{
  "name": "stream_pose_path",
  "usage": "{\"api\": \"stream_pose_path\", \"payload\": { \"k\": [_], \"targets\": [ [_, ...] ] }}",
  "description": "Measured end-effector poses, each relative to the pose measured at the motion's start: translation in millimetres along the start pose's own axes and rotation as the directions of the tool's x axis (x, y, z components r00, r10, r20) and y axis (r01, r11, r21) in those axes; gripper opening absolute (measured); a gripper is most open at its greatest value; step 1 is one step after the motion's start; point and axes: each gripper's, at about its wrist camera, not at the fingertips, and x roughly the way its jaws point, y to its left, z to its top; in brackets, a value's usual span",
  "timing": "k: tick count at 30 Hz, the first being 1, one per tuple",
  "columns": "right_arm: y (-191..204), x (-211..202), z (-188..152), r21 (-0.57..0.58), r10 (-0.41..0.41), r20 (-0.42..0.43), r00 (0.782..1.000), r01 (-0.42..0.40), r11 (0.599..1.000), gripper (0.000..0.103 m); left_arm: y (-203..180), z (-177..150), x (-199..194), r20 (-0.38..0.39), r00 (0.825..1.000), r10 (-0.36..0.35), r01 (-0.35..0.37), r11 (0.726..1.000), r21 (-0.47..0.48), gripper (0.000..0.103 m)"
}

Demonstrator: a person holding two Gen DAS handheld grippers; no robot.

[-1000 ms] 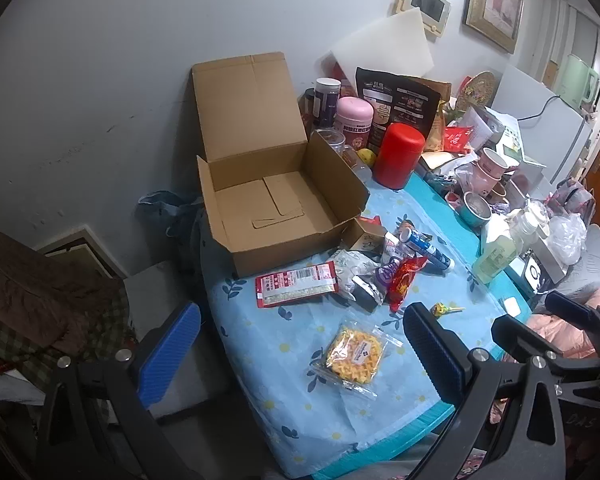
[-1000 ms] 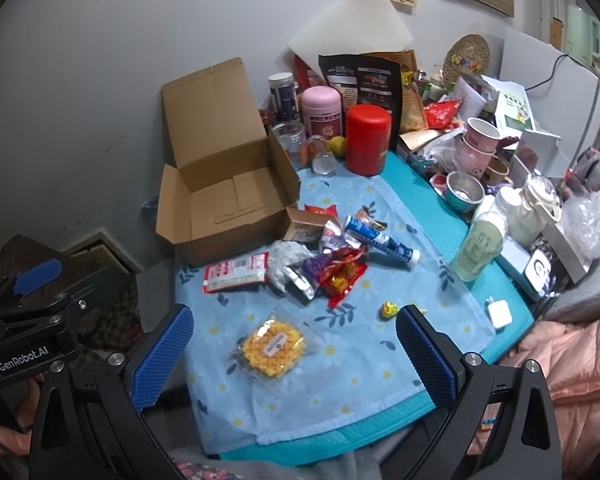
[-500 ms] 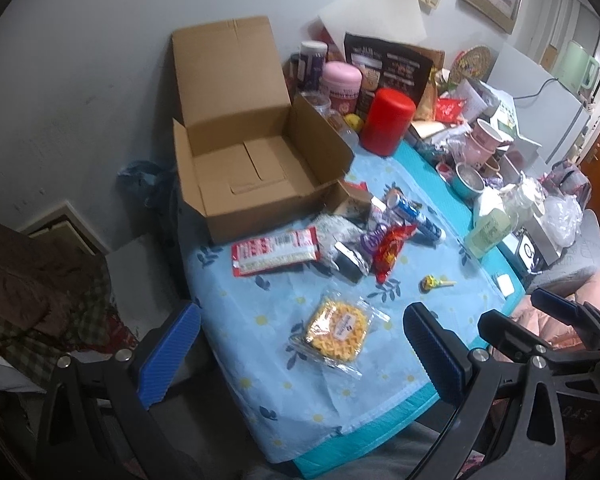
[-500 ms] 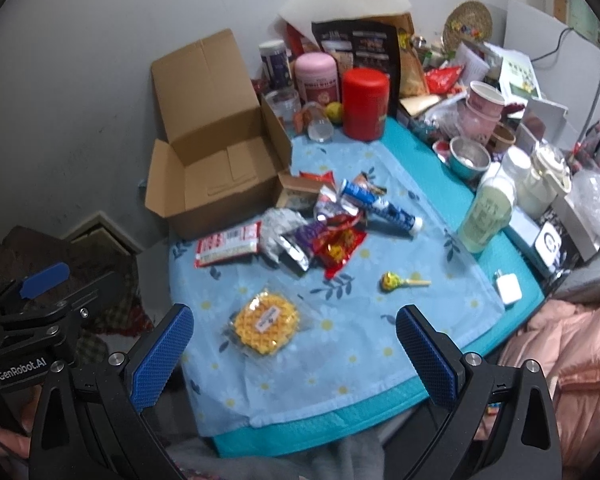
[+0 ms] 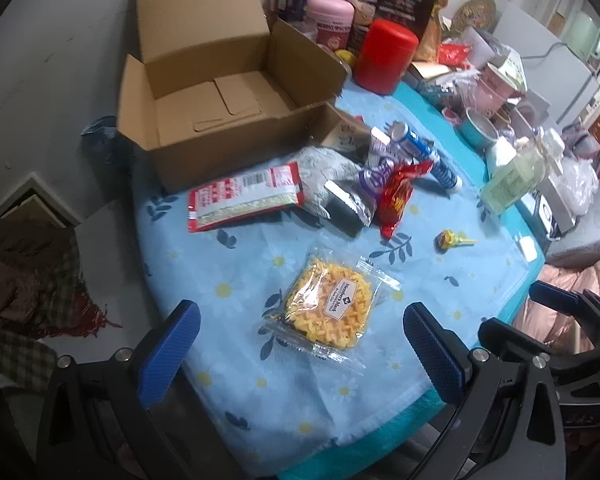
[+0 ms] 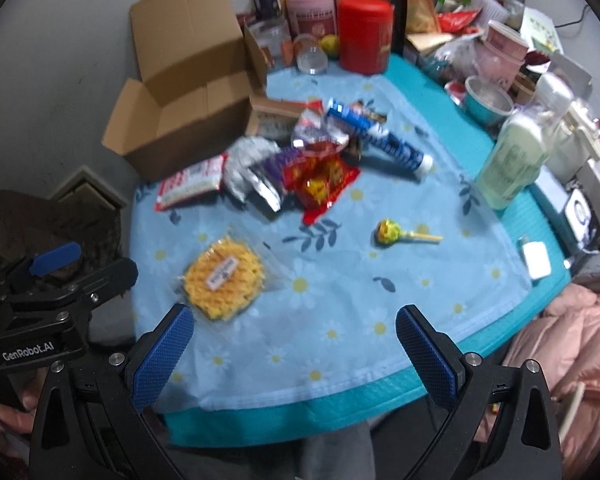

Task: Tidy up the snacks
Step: 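Reach the left tool to the waffle packet while the right tool approaches the lollipop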

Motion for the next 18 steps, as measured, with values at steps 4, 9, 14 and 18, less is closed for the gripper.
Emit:
{"api": "stream_pose_path", "payload": {
  "k": [4, 9, 14, 18],
  "targets": [
    [-8.8, 25.3, -2.4, 0.009, 0.009, -0.022, 1.0, -0.009, 1.0, 0.103, -5.5, -3.4, 24.6, -0.002, 1.0, -0.017, 0.017, 0.997, 0.073, 0.103],
    [-17.2, 54.8, -1.8, -0.03, -0.014, -0.034, 0.999, 0.013, 0.999, 0.103, -10.6, -3.8, 57.3, -0.016, 1.0, -0.003, 0.006, 0.988, 0.155, 0.103],
    [-30.8, 78.5, 4.6, -0.016, 0.005, -0.058, 0.998, -0.006, 1.0, 0.103, -15.0, -3.8, 86.9, -0.079, 0.996, -0.032, 0.047, 0.979, 0.196, 0.103],
    [-40.7, 89.3, 9.8, -0.01, 0.005, -0.068, 0.998, -0.005, 1.0, 0.103, -21.8, -5.1, 99.1, -0.102, 0.994, -0.035, 0.058, 0.973, 0.225, 0.103]
  ]
}}
